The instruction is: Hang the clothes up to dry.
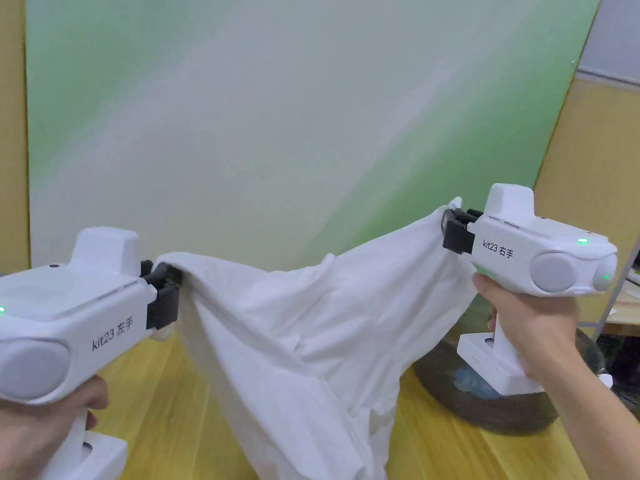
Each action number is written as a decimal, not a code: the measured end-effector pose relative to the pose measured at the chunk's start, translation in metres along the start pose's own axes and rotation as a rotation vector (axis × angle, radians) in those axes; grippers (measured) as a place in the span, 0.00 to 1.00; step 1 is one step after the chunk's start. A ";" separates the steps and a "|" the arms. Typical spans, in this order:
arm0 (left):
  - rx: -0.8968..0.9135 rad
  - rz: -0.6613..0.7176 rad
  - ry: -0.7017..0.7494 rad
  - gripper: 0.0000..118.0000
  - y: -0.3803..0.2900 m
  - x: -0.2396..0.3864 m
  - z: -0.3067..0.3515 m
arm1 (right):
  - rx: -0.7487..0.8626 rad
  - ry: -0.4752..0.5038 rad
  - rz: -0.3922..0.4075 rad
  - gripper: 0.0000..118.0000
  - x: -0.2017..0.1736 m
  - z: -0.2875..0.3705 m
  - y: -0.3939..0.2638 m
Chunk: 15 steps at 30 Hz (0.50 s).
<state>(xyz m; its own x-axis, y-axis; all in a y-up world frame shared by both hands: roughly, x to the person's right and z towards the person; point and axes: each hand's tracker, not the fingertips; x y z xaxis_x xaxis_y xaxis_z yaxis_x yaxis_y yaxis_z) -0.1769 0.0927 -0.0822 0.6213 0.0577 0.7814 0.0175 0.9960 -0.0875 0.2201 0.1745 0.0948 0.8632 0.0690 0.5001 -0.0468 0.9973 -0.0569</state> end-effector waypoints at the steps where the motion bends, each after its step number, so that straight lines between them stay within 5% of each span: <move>1: 0.026 0.009 -0.009 0.02 0.022 0.004 -0.005 | 0.032 -0.012 -0.005 0.07 0.005 0.007 0.017; 6: 0.195 -0.119 0.013 0.02 0.118 0.009 -0.016 | 0.178 -0.061 0.108 0.07 0.016 0.056 0.112; 9: 0.226 -0.107 -0.011 0.02 0.175 -0.002 -0.013 | 0.269 -0.102 0.049 0.07 0.027 0.080 0.162; 11: 0.270 0.011 -0.009 0.02 0.209 -0.009 -0.008 | 0.314 -0.164 0.092 0.07 0.029 0.094 0.194; 15: 0.338 -0.116 0.039 0.02 0.269 0.005 -0.003 | 0.398 -0.244 0.115 0.07 0.028 0.110 0.258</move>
<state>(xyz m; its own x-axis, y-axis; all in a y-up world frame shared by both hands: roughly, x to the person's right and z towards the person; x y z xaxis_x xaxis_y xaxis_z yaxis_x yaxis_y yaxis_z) -0.1669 0.3604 -0.1033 0.6600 -0.0529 0.7494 -0.1663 0.9625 0.2144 0.1769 0.4361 0.1891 0.7005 0.1361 0.7006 -0.3647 0.9121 0.1875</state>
